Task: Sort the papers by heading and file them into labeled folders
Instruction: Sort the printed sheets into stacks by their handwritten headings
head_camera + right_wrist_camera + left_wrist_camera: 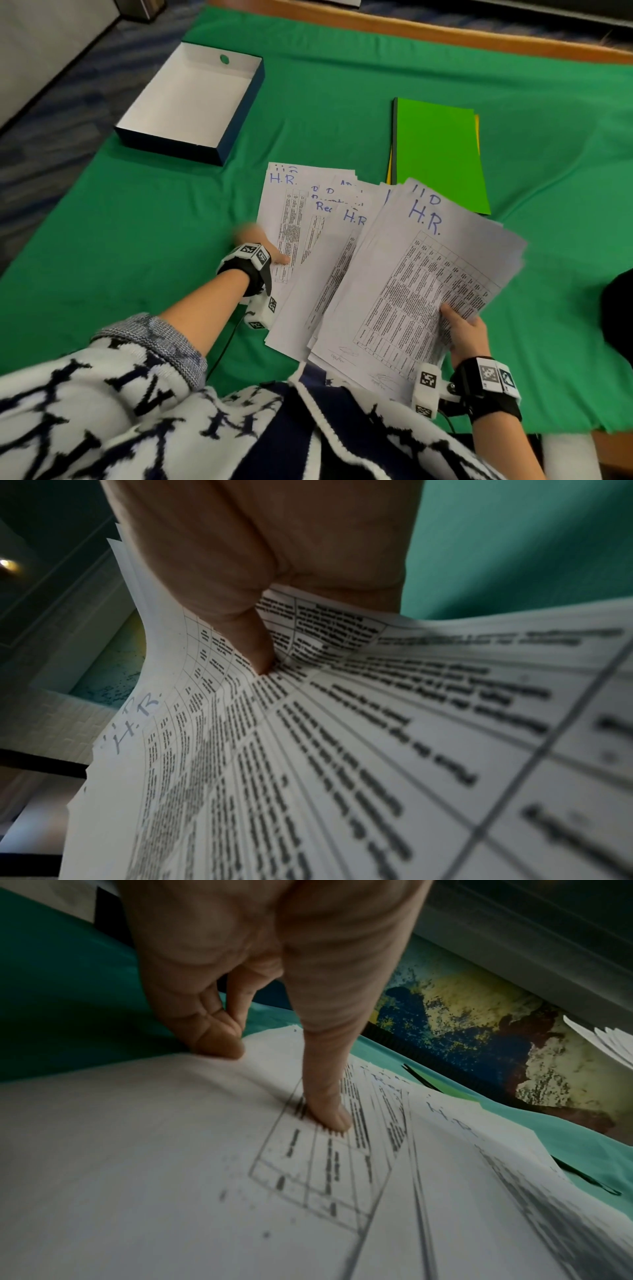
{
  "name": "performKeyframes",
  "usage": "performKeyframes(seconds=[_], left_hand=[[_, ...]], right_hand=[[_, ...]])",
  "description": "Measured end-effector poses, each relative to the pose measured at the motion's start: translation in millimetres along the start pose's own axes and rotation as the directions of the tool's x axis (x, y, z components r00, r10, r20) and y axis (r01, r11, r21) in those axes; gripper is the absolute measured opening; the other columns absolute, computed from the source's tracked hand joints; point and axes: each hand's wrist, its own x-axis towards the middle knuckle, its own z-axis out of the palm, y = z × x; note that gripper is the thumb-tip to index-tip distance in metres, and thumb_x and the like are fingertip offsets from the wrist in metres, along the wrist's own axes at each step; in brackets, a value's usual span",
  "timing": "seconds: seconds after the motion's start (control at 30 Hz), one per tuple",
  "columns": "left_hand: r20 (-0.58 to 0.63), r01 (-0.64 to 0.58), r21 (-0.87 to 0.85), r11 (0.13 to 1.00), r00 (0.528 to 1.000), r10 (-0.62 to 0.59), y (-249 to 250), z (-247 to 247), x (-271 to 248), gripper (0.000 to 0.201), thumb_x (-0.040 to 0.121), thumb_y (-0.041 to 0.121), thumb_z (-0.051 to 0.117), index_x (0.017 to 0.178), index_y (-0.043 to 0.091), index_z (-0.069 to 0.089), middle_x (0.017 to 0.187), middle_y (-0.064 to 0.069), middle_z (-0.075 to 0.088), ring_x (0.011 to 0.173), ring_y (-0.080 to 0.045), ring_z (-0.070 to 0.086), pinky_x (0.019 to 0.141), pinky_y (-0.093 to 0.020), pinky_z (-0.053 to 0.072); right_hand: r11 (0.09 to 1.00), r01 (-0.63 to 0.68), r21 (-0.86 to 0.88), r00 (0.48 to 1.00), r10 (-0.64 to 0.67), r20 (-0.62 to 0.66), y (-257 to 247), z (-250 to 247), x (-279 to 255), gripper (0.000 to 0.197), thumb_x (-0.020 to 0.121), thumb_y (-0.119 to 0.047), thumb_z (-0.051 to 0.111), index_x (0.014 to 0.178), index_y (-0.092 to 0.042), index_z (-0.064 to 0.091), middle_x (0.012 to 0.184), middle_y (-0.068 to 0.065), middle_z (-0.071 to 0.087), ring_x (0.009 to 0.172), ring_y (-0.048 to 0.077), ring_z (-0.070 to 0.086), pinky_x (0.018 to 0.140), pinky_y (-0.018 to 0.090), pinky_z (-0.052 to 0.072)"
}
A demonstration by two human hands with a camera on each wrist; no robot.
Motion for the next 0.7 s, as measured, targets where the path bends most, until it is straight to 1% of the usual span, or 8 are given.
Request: performKeyframes(seconds=[0.07,0.13,0.23,0.37,0.43,0.53,0.6,0.7], left_hand=[[0.022,0.011,-0.001,1.0,1.0,-0.011,1.6,1.6,-0.5,0.105,0.054,0.04,0.088,0.133,-0.004,0.032,0.138,-0.018,0.039,0.134,-0.034,0.029,0.106,-0.039,0.033],[0.011,0.037,0.006,0.999,0.999,-0.037,0.2,1.1,-0.9,0.109,0.054,0.036,0.088,0.135,-0.004,0.027,0.141,-0.02,0.035,0.134,-0.034,0.029,0.108,-0.041,0.033],[0.015,0.048,0.08,0.996,0.999,-0.05,0.9,-6.2,-4.6,0.108,0.056,0.04,0.087,0.135,-0.002,0.027,0.141,-0.019,0.033,0.134,-0.034,0.029,0.109,-0.041,0.031],[0.081,0.083,0.02,0.996,0.993,-0.085,8.9,-15.9,-6.4,0.116,0.041,0.04,0.093,0.132,-0.001,0.033,0.136,-0.018,0.04,0.127,-0.034,0.042,0.101,-0.041,0.043],[0.104,0.073,0.006,0.997,0.992,-0.074,11.6,-19.6,-6.7,0.114,0.042,0.038,0.093,0.132,-0.003,0.035,0.134,-0.018,0.046,0.124,-0.033,0.047,0.099,-0.04,0.046],[0.072,0.025,0.032,0.999,0.997,-0.027,14.4,-15.6,-10.0,0.107,0.05,0.033,0.091,0.133,-0.002,0.033,0.138,-0.018,0.04,0.127,-0.033,0.043,0.102,-0.042,0.042],[-0.006,-0.045,0.032,0.998,0.999,0.046,15.1,-3.6,-15.9,0.102,0.06,0.022,0.087,0.138,0.001,0.024,0.14,-0.017,0.033,0.128,-0.034,0.039,0.102,-0.046,0.039],[-0.113,-0.197,0.079,0.977,0.972,0.205,11.6,15.8,-24.5,0.089,0.08,0.007,0.067,0.146,0.005,0.007,0.144,-0.017,0.025,0.125,-0.033,0.04,0.1,-0.045,0.041]], right_hand=[[1.0,0.006,-0.008,1.0,-0.006,-0.002,0.0,0.1,0.9,0.038,0.091,-0.013,0.055,0.128,-0.006,0.05,0.122,0.008,0.061,0.106,0.024,0.06,0.09,0.039,0.047],[1.0,0.008,-0.003,1.0,-0.007,0.013,-1.0,1.1,0.7,0.038,0.091,-0.012,0.054,0.128,-0.006,0.049,0.121,0.009,0.061,0.105,0.024,0.06,0.088,0.038,0.046],[1.0,0.006,0.003,1.0,-0.006,0.018,0.0,2.2,0.7,0.037,0.09,-0.01,0.055,0.126,-0.005,0.05,0.12,0.01,0.061,0.101,0.023,0.06,0.091,0.04,0.046],[1.0,0.014,-0.009,1.0,-0.014,0.015,0.4,3.7,0.8,0.036,0.09,-0.01,0.055,0.126,-0.003,0.05,0.119,0.011,0.061,0.096,0.024,0.061,0.091,0.041,0.046],[1.0,0.021,-0.009,1.0,-0.021,0.021,-1.6,4.7,0.8,0.035,0.091,-0.008,0.054,0.125,-0.002,0.051,0.118,0.011,0.061,0.09,0.021,0.061,0.086,0.039,0.046],[1.0,0.027,-0.013,0.999,-0.026,0.024,-2.6,5.0,2.9,0.034,0.091,-0.007,0.054,0.125,-0.002,0.051,0.119,0.013,0.061,0.094,0.024,0.061,0.087,0.04,0.046],[1.0,0.023,-0.008,0.999,-0.022,0.027,-3.1,5.5,2.7,0.034,0.091,-0.008,0.054,0.125,-0.002,0.051,0.12,0.015,0.061,0.099,0.028,0.061,0.088,0.042,0.047],[0.999,0.032,0.002,0.999,-0.032,0.041,-3.8,7.2,0.1,0.033,0.091,-0.008,0.053,0.124,-0.003,0.051,0.107,0.009,0.063,0.085,0.019,0.062,0.08,0.038,0.046]])
